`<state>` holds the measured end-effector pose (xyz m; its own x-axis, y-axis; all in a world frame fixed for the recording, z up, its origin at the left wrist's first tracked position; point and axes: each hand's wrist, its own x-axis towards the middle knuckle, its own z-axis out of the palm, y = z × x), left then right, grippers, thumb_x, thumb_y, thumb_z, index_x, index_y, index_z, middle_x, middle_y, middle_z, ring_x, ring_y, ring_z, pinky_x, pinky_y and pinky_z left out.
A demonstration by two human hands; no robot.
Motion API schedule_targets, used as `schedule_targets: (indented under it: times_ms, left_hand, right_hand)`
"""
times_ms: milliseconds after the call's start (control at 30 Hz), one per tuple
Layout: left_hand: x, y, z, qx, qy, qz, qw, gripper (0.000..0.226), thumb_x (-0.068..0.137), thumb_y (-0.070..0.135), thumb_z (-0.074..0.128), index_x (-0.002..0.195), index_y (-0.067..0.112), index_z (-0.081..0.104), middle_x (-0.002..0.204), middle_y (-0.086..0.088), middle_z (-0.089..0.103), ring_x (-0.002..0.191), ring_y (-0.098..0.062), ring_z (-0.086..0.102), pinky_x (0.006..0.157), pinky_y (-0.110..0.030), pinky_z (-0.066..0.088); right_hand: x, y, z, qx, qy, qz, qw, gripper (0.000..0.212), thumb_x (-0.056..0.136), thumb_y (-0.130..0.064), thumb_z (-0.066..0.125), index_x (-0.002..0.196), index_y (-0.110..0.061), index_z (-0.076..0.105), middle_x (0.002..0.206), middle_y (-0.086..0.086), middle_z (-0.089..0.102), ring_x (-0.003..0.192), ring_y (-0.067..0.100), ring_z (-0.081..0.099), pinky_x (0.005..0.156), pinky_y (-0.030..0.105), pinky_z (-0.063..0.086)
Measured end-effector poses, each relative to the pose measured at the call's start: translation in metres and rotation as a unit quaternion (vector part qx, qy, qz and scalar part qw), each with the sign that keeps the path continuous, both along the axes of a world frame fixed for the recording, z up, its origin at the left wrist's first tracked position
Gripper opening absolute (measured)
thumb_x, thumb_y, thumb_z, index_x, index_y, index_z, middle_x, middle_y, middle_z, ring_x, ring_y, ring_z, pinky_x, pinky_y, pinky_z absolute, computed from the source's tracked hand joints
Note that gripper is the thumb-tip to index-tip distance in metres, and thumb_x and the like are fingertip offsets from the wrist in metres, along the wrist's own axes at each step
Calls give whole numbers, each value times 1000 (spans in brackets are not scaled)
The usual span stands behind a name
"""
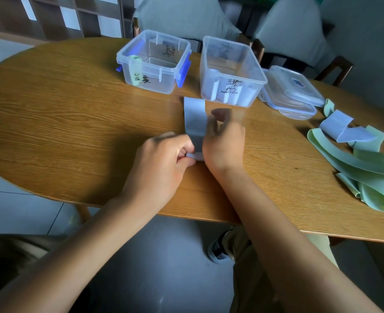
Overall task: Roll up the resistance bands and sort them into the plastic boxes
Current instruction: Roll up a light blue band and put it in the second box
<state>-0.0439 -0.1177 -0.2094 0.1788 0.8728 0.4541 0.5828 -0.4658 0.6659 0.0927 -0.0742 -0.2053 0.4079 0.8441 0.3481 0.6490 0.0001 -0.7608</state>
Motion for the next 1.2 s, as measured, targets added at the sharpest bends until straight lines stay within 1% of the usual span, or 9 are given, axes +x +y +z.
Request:
schedule_targets:
  times_ms: [100, 267, 433, 500, 700, 833, 933, 1100, 1200]
  left_hand:
    - [-2, -4, 3, 3, 13, -4, 1000, 16, 74, 10, 85, 82, 17, 72, 75, 7, 62, 67, -12, 63, 65, -39, 53]
    - [-7, -16, 3, 3, 27, -5, 1000, 18, 73, 9, 86, 81, 17, 72, 74, 9, 62, 66, -11, 62, 62, -37, 52]
    - [-9, -33, 3, 6, 25, -3, 1000, 19, 73, 6, 85, 80, 18, 73, 74, 9, 62, 66, -10, 62, 61, -36, 51]
    - [-9, -37, 1, 11, 27, 0, 1000, 18, 72, 6, 85, 79, 17, 72, 75, 7, 63, 66, -14, 63, 59, -39, 52]
    - [-7, -47, -3, 13, 12, 26, 1000, 16, 75, 6, 82, 84, 17, 75, 78, 6, 69, 71, -15, 68, 63, -37, 56]
    - [-3, -56, 2, -87, -110, 61, 988, 20, 78, 8, 80, 91, 22, 74, 82, 14, 75, 78, 5, 70, 77, -27, 59]
    - [-3, -62, 7, -147, -186, 59, 970, 34, 75, 8, 81, 100, 27, 68, 90, 13, 75, 84, 5, 71, 83, -27, 59]
    - [-5, -70, 10, -171, -205, 64, 962, 43, 78, 4, 78, 110, 29, 62, 97, 13, 75, 88, 6, 70, 84, -22, 58]
    - [-7, -72, 9, -157, -187, 66, 967, 39, 82, 4, 73, 111, 29, 63, 97, 13, 75, 90, 6, 70, 86, -25, 58]
  right_hand:
    - [7, -29, 3, 0, 54, -13, 998, 17, 97, -15, 54, 107, -14, 68, 99, -5, 71, 94, 18, 67, 82, 26, 46]
    - [13, -86, 3, -11, 98, 4, 995, 16, 96, -12, 55, 95, -24, 67, 89, -9, 72, 78, 10, 71, 79, 42, 57]
    - [8, -125, 7, -23, 151, 34, 988, 15, 94, -15, 59, 92, -26, 69, 88, -11, 75, 86, 12, 72, 86, 49, 57]
    - [6, -135, 9, -36, 166, 44, 985, 13, 95, -16, 60, 95, -25, 70, 89, -13, 75, 88, 8, 72, 88, 44, 57]
    - [-7, -152, 12, -44, 213, 73, 973, 14, 95, -9, 62, 101, -20, 69, 90, -16, 75, 91, -8, 68, 78, 10, 47]
    - [-16, -157, 10, -37, 289, 77, 953, 20, 95, 0, 61, 100, -17, 68, 92, -16, 76, 96, -6, 68, 82, 10, 47]
    - [-18, -158, 10, -32, 325, 71, 943, 21, 95, 3, 59, 101, -15, 69, 95, -16, 76, 99, -5, 68, 88, 14, 50]
    - [-18, -158, 9, -36, 285, 81, 954, 21, 96, -2, 60, 104, -19, 67, 98, -20, 74, 103, -7, 66, 90, 16, 46]
    - [-19, -160, 6, -54, 155, 84, 983, 23, 96, -9, 62, 110, -26, 69, 96, -28, 71, 99, -10, 65, 84, 8, 44]
